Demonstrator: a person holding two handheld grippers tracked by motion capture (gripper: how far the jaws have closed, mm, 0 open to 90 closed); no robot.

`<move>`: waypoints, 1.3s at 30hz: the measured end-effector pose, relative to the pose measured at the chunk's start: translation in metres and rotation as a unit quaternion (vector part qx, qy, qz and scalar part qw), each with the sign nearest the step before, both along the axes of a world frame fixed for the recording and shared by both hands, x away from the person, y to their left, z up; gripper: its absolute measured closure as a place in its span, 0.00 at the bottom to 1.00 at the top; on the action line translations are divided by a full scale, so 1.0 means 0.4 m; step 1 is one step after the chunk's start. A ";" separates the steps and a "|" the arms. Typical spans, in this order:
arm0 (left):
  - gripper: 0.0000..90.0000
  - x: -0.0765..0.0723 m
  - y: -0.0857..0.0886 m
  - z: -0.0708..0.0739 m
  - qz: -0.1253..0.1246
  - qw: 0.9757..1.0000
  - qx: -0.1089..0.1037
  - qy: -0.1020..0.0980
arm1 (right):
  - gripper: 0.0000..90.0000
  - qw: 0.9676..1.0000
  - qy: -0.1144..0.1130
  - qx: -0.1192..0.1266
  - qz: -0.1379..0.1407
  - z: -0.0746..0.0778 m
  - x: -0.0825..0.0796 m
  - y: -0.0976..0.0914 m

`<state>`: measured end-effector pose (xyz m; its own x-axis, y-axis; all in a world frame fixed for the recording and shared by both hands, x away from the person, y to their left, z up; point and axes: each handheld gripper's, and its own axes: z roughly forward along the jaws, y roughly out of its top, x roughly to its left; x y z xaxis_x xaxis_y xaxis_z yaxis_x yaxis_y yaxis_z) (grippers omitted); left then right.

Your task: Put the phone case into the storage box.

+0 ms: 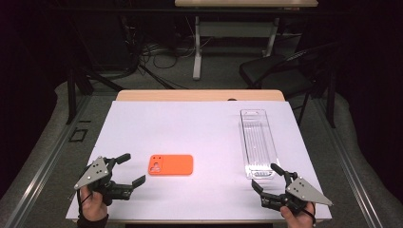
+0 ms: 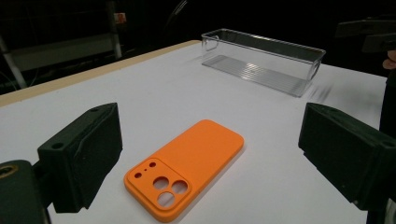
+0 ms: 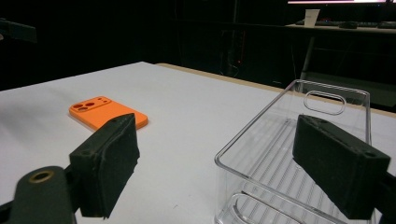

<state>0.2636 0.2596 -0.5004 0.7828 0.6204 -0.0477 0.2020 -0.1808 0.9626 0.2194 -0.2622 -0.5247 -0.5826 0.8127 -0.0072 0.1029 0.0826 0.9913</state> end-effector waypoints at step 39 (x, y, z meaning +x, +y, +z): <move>0.01 0.138 -0.013 0.083 0.011 0.991 0.033 0.130 | 0.15 1.000 0.004 -0.002 0.002 0.000 0.000 0.004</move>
<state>0.3188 0.2542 -0.4673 0.7353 0.6460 -0.2050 0.4461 -0.2336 0.8639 0.2194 -0.2604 -0.5248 -0.5862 0.8101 -0.0060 0.1113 0.0879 0.9899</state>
